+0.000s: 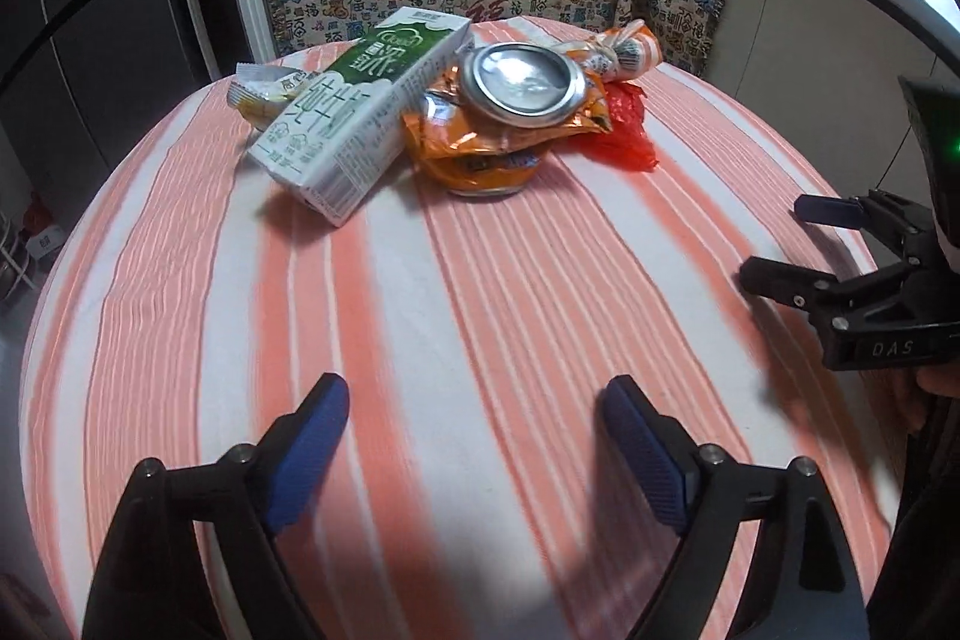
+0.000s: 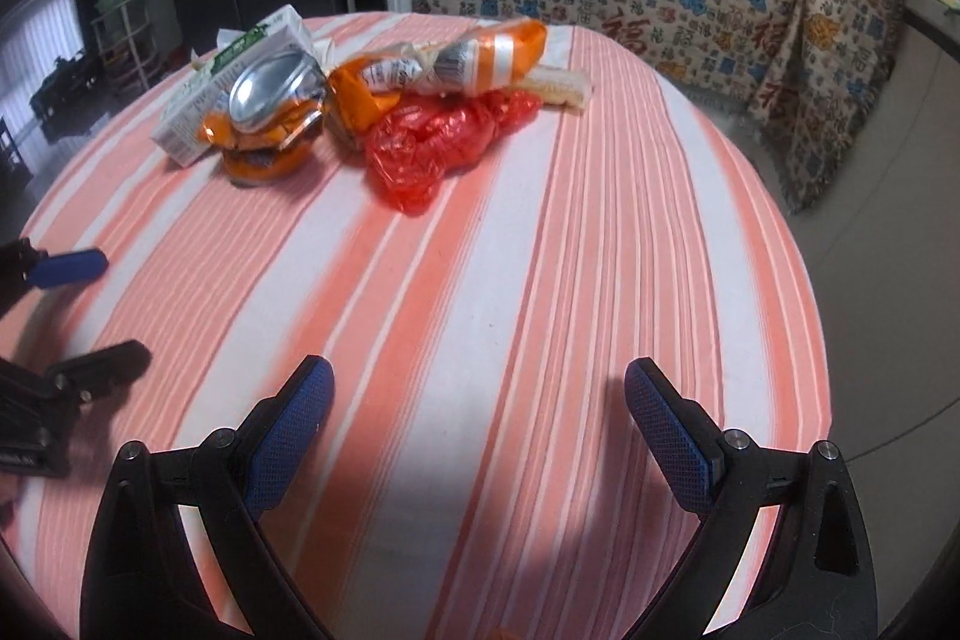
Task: Collect trash
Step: 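Move both tools back over the table toward the remaining trash, then grasp the green-and-white milk carton with the left tool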
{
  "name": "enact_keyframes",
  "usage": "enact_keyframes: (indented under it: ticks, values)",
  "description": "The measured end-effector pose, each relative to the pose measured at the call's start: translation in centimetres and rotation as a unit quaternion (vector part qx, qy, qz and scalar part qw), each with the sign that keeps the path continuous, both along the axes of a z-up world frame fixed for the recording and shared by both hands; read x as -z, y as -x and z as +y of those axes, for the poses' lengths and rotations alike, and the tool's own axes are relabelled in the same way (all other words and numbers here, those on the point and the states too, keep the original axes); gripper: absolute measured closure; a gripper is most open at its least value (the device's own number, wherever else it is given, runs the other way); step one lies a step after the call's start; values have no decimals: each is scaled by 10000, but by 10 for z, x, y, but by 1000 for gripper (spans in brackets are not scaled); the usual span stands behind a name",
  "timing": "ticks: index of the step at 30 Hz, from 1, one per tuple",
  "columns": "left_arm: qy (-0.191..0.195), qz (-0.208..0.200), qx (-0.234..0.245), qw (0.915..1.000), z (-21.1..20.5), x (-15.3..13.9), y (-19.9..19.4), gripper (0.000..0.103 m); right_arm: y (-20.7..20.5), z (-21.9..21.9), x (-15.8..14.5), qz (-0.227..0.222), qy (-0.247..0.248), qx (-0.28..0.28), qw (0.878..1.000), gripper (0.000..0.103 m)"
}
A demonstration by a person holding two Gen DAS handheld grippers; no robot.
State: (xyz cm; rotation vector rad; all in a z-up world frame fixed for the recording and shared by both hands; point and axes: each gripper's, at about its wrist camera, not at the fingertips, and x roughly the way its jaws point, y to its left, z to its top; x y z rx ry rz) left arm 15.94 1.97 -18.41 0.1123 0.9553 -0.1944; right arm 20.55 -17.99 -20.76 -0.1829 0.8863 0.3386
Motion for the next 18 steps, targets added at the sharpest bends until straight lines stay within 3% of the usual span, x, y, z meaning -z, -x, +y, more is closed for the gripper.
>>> enact_keyframes:
  ticks: [10,18]
  values:
    - [-32,-11,-253,9997,54,1,-75,13,-2,0,4,48,-93,-23,9999,1]
    - [-254,-69,300,9992,54,-7,-114,13,-6,0,5,117,-181,-21,9998,0]
